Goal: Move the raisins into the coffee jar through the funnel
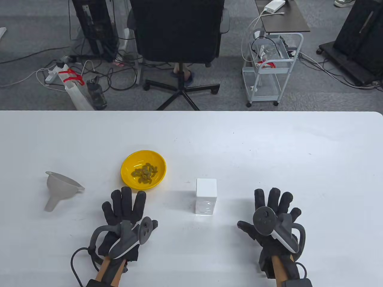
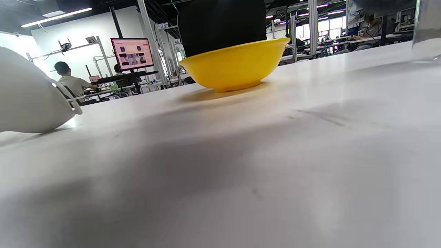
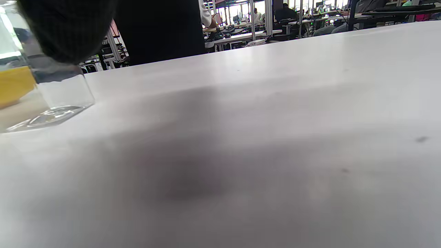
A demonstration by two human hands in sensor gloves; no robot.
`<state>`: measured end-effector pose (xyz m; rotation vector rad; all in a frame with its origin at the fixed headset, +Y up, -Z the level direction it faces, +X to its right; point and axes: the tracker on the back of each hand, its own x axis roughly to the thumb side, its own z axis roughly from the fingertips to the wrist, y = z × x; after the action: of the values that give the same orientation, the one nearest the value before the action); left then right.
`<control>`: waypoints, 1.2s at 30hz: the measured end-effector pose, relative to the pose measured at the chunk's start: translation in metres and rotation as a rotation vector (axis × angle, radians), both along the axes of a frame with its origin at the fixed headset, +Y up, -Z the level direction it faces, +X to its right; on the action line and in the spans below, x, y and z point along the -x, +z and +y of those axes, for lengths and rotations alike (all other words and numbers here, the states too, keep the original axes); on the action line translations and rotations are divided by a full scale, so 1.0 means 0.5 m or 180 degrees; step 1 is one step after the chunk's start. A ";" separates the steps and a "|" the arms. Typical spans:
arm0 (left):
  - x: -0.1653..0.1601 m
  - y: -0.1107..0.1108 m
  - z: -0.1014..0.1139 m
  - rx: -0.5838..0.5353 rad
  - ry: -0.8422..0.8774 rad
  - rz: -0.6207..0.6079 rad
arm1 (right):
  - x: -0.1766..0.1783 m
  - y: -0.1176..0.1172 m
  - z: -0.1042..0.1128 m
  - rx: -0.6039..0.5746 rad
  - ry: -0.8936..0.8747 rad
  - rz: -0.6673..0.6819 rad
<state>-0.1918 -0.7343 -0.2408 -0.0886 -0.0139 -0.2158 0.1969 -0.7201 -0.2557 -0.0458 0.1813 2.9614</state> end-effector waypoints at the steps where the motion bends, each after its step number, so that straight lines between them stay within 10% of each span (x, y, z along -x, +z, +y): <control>1: 0.000 0.001 0.001 0.0002 -0.0006 0.0000 | 0.000 0.001 0.000 -0.0016 -0.0002 0.0001; 36: 0.011 0.003 0.016 -0.0076 0.0277 0.0016 | 0.076 -0.082 -0.025 0.0560 -0.1365 0.0721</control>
<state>-0.1974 -0.7261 -0.2392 -0.0644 -0.0102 -0.1289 0.1587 -0.7327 -0.2966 0.2721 0.4233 2.5099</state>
